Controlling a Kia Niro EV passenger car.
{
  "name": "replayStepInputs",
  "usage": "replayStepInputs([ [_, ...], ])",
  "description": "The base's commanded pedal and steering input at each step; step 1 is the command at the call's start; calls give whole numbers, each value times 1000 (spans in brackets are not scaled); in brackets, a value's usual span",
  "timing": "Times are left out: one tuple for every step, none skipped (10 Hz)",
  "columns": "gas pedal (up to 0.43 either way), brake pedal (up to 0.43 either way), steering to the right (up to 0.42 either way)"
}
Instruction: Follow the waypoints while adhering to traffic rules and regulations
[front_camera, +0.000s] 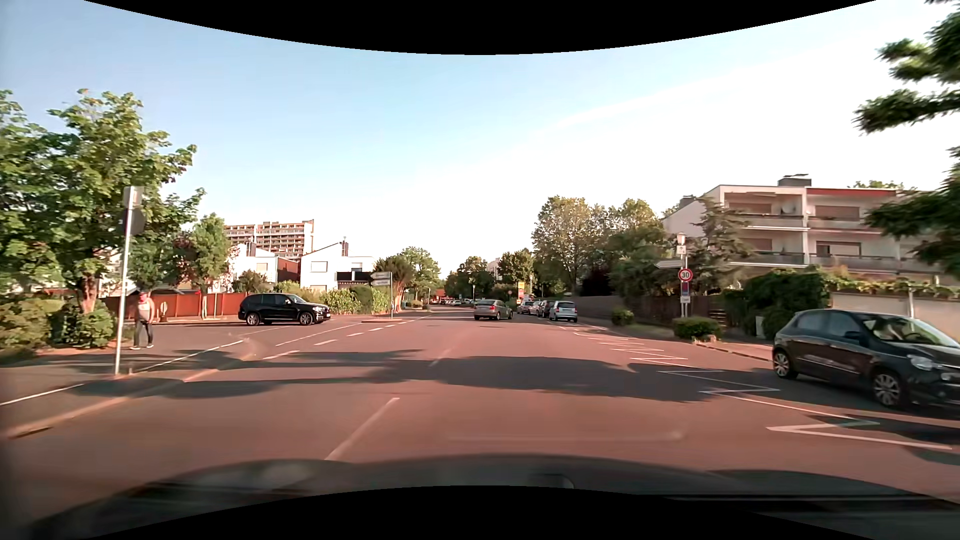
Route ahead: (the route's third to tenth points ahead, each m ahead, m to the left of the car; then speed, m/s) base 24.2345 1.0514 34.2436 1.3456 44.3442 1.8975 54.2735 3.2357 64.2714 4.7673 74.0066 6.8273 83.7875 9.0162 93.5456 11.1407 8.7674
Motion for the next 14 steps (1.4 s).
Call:
replayStepInputs([
  [0,0,-5],
  [0,0,-5],
  [0,0,-5],
  [0,0,-5],
  [0,0,-4],
  [0,0,-4],
  [0,0,-3],
  [0,0,-3],
  [0,0,-3],
  [0,0,-3],
  [0,0,-3],
  [0,0,-3],
  [0,0,-3],
  [0,0,-3],
])
